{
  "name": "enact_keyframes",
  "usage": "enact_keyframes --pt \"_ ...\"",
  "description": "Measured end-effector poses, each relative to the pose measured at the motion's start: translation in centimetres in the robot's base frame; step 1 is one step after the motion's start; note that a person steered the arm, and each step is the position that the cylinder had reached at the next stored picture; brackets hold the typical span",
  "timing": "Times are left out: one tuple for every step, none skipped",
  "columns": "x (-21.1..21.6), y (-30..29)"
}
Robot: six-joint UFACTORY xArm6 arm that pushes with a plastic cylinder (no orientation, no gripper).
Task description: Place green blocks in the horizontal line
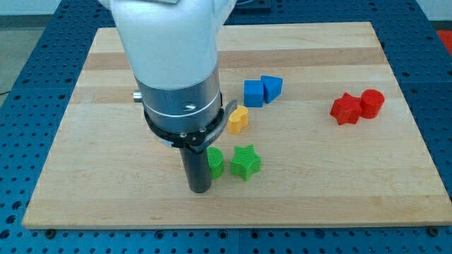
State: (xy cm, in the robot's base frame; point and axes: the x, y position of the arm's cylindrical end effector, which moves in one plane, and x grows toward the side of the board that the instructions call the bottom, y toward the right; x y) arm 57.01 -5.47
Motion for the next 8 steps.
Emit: enact_keyframes --pt "2.0 0.7" --pt "2.9 6.8" --pt "1.3 12.8" --pt "-1.3 14.3" --pt "-3.0 13.7" --pt "-4.1 12.3" --pt "-4.1 11.3" --pt "-4.1 10.1"
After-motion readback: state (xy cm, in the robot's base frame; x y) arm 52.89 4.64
